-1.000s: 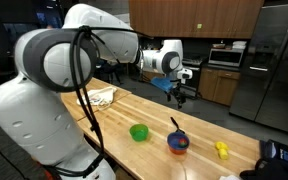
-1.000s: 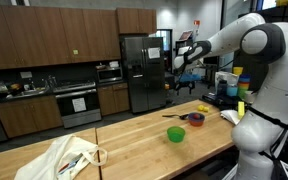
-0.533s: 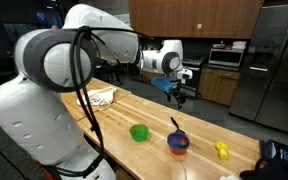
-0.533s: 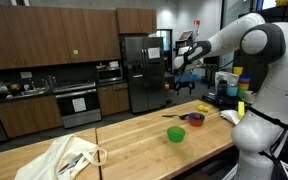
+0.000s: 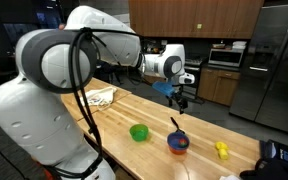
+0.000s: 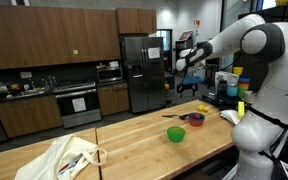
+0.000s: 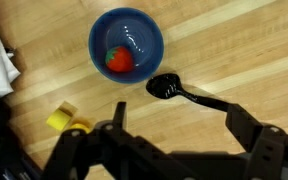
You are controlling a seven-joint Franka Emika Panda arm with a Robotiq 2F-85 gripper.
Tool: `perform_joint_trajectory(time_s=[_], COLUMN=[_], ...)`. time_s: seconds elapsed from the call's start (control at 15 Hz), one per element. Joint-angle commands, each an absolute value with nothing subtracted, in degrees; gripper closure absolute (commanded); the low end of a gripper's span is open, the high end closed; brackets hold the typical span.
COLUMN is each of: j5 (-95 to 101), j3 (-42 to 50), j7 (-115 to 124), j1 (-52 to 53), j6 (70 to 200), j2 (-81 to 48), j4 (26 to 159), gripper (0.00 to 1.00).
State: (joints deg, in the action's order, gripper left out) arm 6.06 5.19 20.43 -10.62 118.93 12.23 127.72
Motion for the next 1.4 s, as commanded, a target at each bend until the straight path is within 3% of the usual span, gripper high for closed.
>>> perform_joint_trajectory(time_s=[0.0, 0.47, 1.33], j5=[6.9, 6.4, 6.1], j3=[4.2, 0.3, 0.7], j7=[22.6, 30.3, 28.7], j1=[-9.8, -6.7, -5.9], j6=[118.7, 117.3, 118.2], j2=[12.3, 7.6, 8.2], j4=[127.6, 121.9, 123.5], gripper=[0.00, 0.00, 0.00])
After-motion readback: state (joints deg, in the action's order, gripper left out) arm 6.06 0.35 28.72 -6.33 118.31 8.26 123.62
